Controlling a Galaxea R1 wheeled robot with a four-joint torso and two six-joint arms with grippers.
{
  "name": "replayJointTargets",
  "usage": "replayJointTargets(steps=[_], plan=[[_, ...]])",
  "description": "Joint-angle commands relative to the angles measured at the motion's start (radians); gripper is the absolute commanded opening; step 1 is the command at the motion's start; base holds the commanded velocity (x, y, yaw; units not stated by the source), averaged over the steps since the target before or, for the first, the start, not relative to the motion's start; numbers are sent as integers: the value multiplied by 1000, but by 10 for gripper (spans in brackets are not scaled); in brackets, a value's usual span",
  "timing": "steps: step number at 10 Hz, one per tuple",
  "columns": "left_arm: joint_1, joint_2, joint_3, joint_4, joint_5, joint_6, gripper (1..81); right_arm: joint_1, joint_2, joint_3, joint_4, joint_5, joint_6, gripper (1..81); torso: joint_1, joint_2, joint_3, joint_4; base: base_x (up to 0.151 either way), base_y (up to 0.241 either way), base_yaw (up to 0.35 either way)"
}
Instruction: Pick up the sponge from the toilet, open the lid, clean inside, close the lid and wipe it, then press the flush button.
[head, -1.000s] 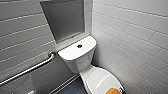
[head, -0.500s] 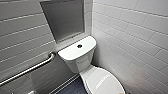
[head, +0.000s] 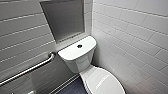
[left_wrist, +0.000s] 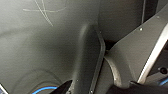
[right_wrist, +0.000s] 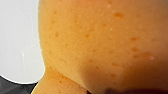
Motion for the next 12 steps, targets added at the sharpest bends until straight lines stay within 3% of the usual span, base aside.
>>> replayJointTargets(steps=[1,3,4,5,6,12], plan=[[13,-1,15,10,65,6,811,-79,-17,0,2,-6,-5,10,0,0,0,0,0,0,0],[13,0,17,12,63,6,811,-171,47,-40,-12,39,-12,10,0,0,0,0,0,0,0],[13,0,19,12,65,8,811,-198,66,-41,-12,41,-47,10,-64,100,0,0,0,0,0],[13,-1,20,12,66,8,811,-220,84,-38,-12,41,-83,10,-66,102,0,0,0,0,0],[13,-1,20,12,66,8,811,-245,109,-43,-12,42,-106,10,-75,116,54,0,0,0,0],[7,-6,17,12,66,8,811,-367,277,-199,-12,50,-245,10,-198,305,228,0,0,0,0]])
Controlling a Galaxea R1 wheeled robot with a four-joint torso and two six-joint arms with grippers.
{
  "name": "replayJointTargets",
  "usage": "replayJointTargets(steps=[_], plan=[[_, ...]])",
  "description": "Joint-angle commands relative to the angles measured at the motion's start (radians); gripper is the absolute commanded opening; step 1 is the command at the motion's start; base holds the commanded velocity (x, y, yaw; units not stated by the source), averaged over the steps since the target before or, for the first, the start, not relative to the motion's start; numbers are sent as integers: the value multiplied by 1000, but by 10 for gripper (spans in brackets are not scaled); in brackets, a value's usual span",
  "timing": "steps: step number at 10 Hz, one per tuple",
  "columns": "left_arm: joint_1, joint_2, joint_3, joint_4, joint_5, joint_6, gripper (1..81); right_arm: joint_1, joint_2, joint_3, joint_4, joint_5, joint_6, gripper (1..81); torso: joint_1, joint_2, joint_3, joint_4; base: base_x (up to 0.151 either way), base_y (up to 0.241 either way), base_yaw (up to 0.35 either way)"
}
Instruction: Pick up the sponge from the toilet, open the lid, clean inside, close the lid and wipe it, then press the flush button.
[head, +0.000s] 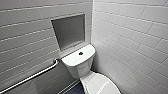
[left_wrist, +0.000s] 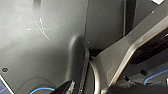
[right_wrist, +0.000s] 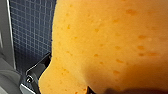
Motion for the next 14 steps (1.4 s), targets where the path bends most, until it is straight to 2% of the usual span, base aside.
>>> replayJointTargets(steps=[1,2,4,5,10,13,14], plan=[[16,-4,8,11,64,8,811,-21,26,-32,-4,-89,-78,10,-62,96,87,0,0,0,0],[14,-8,8,11,62,8,811,-39,49,-42,-4,-79,-101,10,-87,134,121,0,0,0,0],[14,-11,6,11,62,8,811,-82,89,-64,-4,-19,-136,10,-138,210,141,0,0,0,0],[14,-14,6,11,64,8,811,-95,113,-87,-4,-17,-146,10,-163,247,105,0,0,0,0],[14,-17,5,10,61,6,811,-145,225,-198,-15,-17,-185,10,-283,432,118,0,0,0,0],[-1,-17,-1,2,69,6,811,-161,264,-234,-23,-20,-230,10,-357,548,118,0,0,0,0],[-3,-15,-1,2,69,6,811,-159,265,-234,-21,-20,-230,10,-381,584,173,0,0,0,0]])
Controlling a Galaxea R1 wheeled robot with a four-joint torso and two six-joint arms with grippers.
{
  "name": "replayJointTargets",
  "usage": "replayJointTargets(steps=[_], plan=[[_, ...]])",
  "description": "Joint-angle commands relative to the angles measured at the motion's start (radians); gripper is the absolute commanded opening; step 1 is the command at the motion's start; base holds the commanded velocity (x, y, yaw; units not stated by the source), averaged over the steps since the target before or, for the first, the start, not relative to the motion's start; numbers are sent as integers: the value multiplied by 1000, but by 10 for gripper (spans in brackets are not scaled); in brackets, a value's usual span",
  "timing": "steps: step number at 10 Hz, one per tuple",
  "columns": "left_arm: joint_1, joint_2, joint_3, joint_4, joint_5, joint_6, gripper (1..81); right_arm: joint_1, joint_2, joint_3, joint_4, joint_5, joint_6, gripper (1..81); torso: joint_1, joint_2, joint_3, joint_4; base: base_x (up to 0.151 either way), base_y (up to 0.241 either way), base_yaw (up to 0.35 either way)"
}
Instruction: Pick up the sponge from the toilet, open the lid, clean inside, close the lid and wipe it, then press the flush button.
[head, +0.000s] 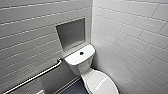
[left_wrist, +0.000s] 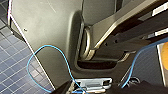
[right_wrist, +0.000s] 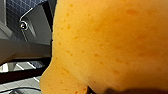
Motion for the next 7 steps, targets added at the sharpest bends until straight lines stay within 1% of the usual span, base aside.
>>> replayJointTargets(steps=[1,3,7], plan=[[8,2,2,3,64,5,811,-3,-15,7,-10,-100,-5,10,-63,97,91,0,0,0,0],[8,1,0,3,64,5,811,0,-10,6,-9,-98,-5,10,-98,153,137,0,0,0,0],[8,-1,0,3,64,6,811,0,-4,0,-9,-98,-5,10,-190,293,280,0,0,0,0]])
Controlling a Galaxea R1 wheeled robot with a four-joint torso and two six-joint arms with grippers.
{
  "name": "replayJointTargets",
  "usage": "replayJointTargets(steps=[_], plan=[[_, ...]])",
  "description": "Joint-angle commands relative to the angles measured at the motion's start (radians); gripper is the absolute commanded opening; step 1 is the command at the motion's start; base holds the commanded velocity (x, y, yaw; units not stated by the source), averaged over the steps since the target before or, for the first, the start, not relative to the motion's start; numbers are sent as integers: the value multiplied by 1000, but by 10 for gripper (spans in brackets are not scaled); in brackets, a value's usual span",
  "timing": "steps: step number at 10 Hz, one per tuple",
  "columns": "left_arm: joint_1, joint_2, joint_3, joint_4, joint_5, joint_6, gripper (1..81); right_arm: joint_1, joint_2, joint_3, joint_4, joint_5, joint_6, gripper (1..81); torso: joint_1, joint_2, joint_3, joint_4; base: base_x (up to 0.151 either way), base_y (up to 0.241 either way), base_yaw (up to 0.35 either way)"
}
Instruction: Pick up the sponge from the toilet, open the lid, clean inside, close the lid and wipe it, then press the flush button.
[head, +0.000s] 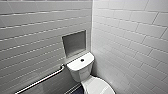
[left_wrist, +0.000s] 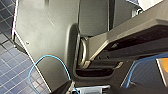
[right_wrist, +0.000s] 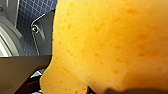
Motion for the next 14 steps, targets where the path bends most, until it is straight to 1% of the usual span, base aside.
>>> replayJointTargets(steps=[1,4,5,6,8,9,10,11,14], plan=[[-1,-1,5,3,61,6,811,16,-12,8,-6,-97,-5,10,-62,97,96,0,0,0,0],[-3,-1,5,0,58,6,811,17,-8,4,-6,-97,-4,10,-134,204,206,0,0,0,0],[-3,-1,5,0,61,5,811,17,-5,-3,-5,-97,-4,10,-157,240,143,0,0,0,0],[-3,-1,5,0,61,5,811,16,-2,-12,-5,-97,-4,10,-177,269,171,0,0,0,0],[-3,2,5,0,58,5,811,14,-2,-17,1,-97,-4,10,-214,324,188,0,0,0,0],[-3,2,5,0,58,5,811,14,-2,-18,1,-97,-4,10,-172,259,191,0,0,0,0],[-3,1,5,0,58,5,811,14,0,-18,3,-99,-4,10,-195,295,192,0,0,0,0],[-4,-1,5,0,58,5,811,14,0,-18,3,-99,-4,10,-272,414,192,0,0,0,0],[-4,-2,5,0,58,6,811,11,1,-18,5,-99,-4,10,-332,508,192,0,0,0,0]])
